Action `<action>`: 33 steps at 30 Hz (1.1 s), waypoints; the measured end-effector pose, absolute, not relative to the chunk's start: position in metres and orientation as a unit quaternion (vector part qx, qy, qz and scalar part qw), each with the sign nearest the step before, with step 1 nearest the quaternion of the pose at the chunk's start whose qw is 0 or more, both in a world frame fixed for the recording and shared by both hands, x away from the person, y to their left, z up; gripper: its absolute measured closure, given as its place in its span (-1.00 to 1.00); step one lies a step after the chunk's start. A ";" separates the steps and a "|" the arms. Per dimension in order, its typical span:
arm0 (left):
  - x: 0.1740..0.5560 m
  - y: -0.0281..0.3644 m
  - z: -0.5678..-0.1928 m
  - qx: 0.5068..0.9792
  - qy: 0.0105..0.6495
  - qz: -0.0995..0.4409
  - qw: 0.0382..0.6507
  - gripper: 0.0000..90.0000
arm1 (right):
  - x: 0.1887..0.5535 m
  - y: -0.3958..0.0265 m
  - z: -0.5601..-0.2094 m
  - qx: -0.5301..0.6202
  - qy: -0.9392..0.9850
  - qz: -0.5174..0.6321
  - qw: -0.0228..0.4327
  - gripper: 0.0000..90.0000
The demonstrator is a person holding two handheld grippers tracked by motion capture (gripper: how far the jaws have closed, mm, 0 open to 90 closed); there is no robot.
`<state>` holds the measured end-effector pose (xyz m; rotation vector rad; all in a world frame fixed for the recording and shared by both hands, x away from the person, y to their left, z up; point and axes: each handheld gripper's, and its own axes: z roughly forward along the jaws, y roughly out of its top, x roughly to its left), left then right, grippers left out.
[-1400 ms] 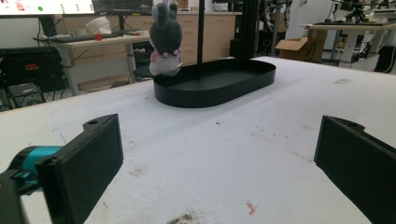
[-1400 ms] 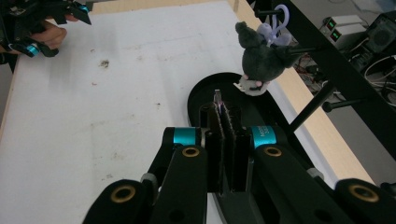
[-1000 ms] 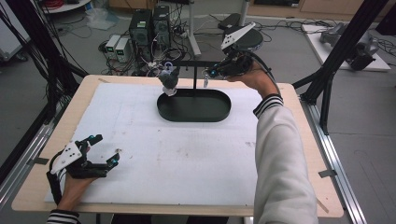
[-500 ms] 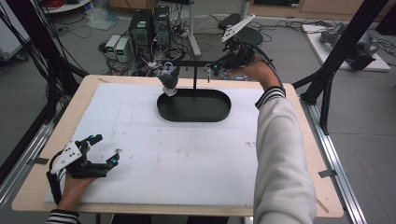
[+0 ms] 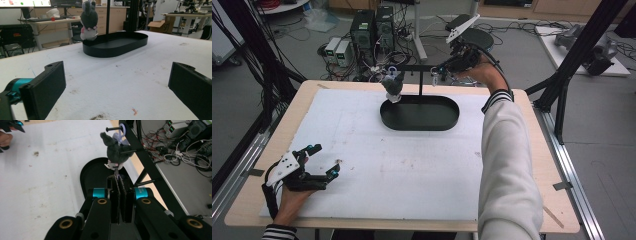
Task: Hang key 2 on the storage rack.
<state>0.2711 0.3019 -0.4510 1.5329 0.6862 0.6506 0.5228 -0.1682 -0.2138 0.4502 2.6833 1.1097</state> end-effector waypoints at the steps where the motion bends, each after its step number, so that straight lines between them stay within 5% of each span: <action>1: 0.271 0.302 -0.451 0.666 0.299 0.283 0.622 -0.96 | 0.523 -0.167 -0.215 0.155 0.909 0.375 0.098 0.97; 33: 0.272 0.302 -0.451 0.667 0.300 0.282 0.621 -0.96 | 0.547 -0.151 -0.245 0.179 0.918 0.340 0.100 0.97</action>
